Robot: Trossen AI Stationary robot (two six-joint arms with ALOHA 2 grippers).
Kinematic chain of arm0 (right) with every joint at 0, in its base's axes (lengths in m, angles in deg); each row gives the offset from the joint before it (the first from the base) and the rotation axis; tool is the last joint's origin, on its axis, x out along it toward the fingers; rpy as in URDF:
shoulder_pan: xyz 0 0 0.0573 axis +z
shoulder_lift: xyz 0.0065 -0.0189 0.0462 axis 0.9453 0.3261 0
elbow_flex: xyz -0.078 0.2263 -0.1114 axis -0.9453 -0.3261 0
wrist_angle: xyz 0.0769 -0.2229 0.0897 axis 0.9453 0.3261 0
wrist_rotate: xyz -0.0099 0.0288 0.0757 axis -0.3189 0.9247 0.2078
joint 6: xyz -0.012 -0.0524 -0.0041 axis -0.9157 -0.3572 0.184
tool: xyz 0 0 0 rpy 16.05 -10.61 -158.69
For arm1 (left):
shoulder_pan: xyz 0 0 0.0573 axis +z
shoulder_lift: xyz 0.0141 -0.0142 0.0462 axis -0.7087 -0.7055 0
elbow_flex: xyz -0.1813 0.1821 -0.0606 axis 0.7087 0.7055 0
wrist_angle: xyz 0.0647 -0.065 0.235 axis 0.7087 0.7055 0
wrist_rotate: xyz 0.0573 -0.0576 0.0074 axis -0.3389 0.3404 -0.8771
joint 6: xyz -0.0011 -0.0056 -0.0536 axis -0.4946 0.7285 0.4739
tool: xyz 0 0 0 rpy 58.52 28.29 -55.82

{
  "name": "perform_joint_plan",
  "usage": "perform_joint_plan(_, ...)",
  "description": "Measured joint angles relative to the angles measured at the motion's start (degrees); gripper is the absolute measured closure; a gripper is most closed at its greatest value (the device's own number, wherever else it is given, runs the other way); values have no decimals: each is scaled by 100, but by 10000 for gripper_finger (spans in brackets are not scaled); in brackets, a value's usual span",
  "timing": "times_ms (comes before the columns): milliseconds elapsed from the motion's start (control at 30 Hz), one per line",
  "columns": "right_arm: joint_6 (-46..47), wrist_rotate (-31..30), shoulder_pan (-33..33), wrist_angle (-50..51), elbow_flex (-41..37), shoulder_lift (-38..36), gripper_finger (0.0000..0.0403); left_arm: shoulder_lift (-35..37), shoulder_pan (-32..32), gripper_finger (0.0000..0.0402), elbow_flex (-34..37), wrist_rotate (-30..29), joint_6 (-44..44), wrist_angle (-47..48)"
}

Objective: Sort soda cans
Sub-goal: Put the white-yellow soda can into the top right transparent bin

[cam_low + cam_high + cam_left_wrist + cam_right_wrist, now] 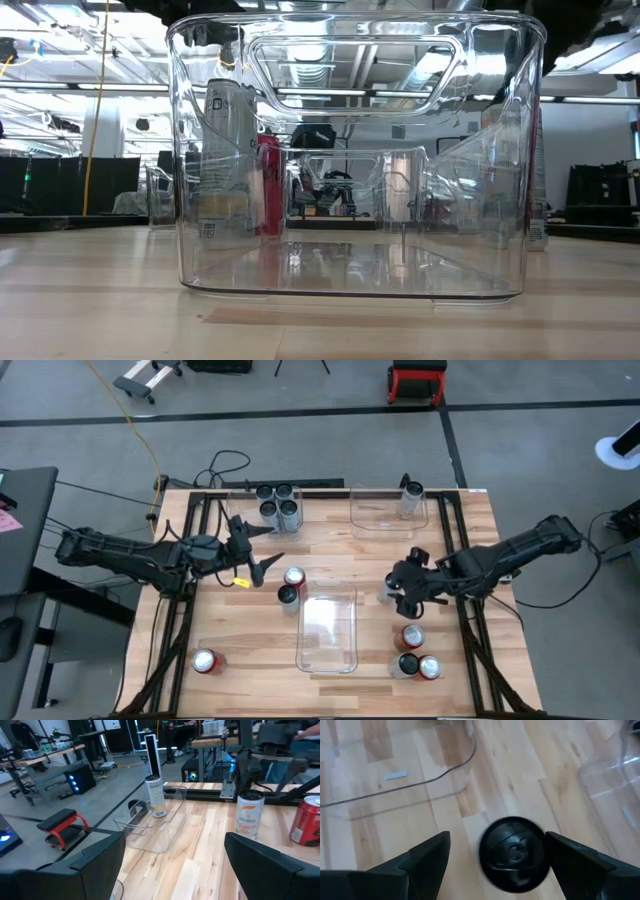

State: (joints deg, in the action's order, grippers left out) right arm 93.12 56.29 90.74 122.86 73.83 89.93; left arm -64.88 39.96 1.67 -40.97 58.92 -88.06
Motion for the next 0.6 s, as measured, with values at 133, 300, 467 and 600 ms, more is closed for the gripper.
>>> perform_joint_plan(133, -31, -218, 0, 131, 161, -2, 61, 0, 0, 66, 0, 8, 13, 2)
perform_joint_plan(300, -36, -271, -70, 388, 374, -4, 61, 0, -2, 66, -2, 20, 62, 38)
perform_joint_plan(467, -430, -276, -161, 363, 400, -4, 61, 0, -1, 66, -2, 21, 64, 35)
perform_joint_plan(600, -1024, -272, -298, -178, 403, -4, 61, 0, -2, 66, -2, 23, 74, 33)
